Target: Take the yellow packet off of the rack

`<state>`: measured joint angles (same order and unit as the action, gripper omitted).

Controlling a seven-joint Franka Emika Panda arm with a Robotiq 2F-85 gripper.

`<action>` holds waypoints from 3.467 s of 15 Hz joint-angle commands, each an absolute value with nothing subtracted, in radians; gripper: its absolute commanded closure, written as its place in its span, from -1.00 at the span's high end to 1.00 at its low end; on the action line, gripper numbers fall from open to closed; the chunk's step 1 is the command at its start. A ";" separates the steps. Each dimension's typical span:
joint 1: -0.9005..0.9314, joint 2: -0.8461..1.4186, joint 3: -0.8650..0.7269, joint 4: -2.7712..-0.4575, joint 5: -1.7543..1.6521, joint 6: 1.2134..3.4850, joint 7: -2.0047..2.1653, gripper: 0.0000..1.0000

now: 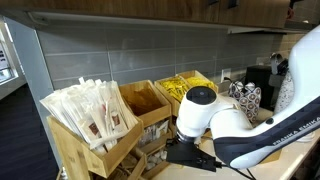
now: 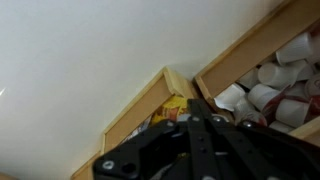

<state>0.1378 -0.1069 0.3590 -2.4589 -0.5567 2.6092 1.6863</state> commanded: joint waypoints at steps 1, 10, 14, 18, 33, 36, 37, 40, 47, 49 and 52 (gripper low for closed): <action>0.174 -0.164 0.338 -2.465 -0.488 2.560 1.624 -1.00; 0.228 -0.293 0.340 -2.434 -0.231 2.285 1.301 -1.00; 0.239 -0.332 0.335 -2.409 -0.180 2.074 1.119 -1.00; 0.224 -0.328 0.339 -2.401 -0.207 1.917 0.984 -1.00; 0.193 -0.193 0.307 -2.494 -0.250 2.052 0.813 -0.46; 0.193 -0.218 0.290 -2.514 -0.230 2.134 0.796 -0.02; 0.194 -0.239 0.283 -2.525 -0.221 2.158 0.777 0.12; 0.198 -0.300 0.271 -2.544 -0.202 2.192 0.720 0.56; 0.210 -0.445 0.244 -2.561 0.007 2.160 0.597 1.00; 0.212 -0.491 0.240 -2.567 0.061 2.146 0.555 1.00; 0.214 -0.548 0.234 -2.564 0.130 2.109 0.491 1.00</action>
<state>0.1985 -0.4640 0.2517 -2.5307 0.0585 2.1468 0.5589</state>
